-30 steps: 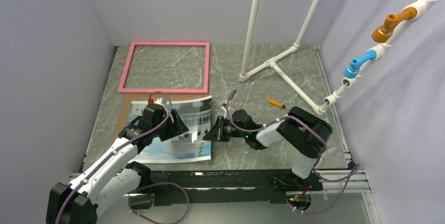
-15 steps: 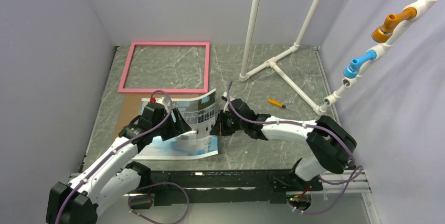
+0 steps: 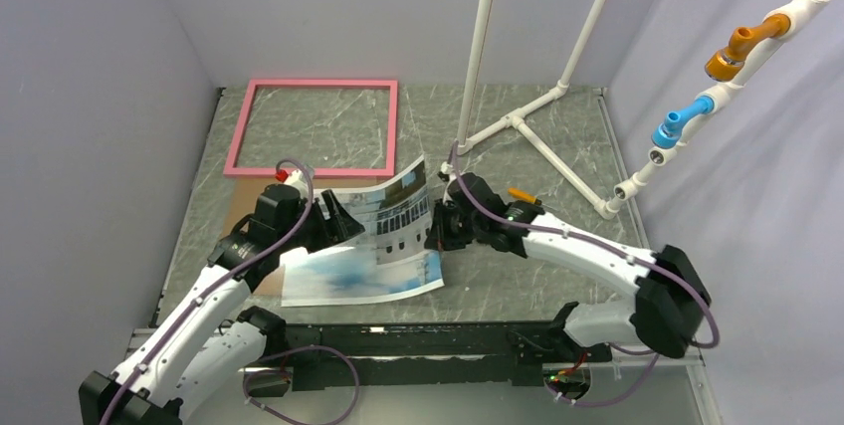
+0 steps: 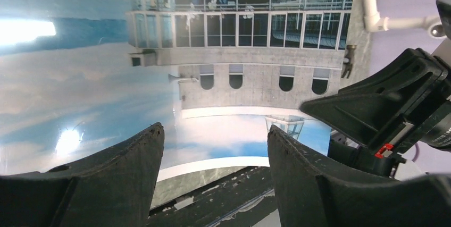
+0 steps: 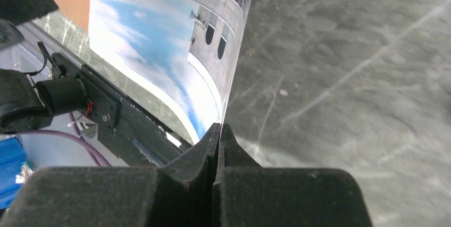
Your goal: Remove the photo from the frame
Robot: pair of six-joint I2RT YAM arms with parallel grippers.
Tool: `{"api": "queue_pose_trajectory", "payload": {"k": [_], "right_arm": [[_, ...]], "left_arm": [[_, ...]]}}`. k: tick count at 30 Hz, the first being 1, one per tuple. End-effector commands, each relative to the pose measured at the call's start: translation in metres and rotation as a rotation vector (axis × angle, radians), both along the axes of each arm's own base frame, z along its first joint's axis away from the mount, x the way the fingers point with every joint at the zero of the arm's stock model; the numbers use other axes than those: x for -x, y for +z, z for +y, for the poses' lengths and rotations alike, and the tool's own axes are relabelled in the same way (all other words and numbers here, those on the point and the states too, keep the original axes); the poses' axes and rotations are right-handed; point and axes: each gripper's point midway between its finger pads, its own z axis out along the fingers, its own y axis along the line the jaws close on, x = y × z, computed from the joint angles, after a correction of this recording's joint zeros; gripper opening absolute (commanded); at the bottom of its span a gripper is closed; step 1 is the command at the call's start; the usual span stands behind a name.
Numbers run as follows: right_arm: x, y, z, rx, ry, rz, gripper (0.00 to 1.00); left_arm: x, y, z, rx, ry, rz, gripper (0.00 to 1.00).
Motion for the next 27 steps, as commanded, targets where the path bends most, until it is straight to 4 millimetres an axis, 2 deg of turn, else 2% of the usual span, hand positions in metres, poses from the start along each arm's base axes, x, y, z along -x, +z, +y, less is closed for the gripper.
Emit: {"api": "queue_pose_trajectory", "payload": {"k": [1,3,6,9,12,17,20,23,25,27], "right_arm": [[0.011,0.022,-0.036,0.069,-0.022,-0.046,0.00],[0.015,0.036,-0.054,0.088,-0.043,-0.089,0.00],[0.012,0.069,-0.084,0.128,-0.103,-0.182,0.00],[0.012,0.118,-0.107,0.120,-0.150,-0.278,0.00],[0.019,0.172,-0.110,0.051,-0.129,-0.339,0.00],[0.030,0.247,-0.071,-0.191,0.007,-0.392,0.00],[0.032,0.285,-0.035,-0.345,0.100,-0.404,0.00],[0.038,0.335,0.004,-0.519,0.180,-0.462,0.00],[0.041,0.360,0.029,-0.615,0.213,-0.480,0.00],[0.040,0.372,0.058,-0.690,0.251,-0.471,0.00]], "left_arm": [[0.002,0.036,-0.004,0.033,-0.033,-0.065,0.75],[0.003,0.043,-0.004,0.033,-0.041,-0.075,0.75],[0.004,0.059,-0.003,0.039,-0.044,-0.102,0.75],[0.005,0.076,-0.002,0.047,-0.047,-0.136,0.75],[0.007,0.099,0.002,0.045,-0.040,-0.178,0.75],[0.013,0.153,0.021,0.022,0.017,-0.300,0.75],[0.023,0.188,0.042,-0.002,0.084,-0.389,0.75],[0.036,0.219,0.063,-0.017,0.142,-0.470,0.75],[0.047,0.237,0.078,-0.024,0.194,-0.517,0.75],[0.058,0.246,0.090,-0.027,0.226,-0.544,0.75]]}}
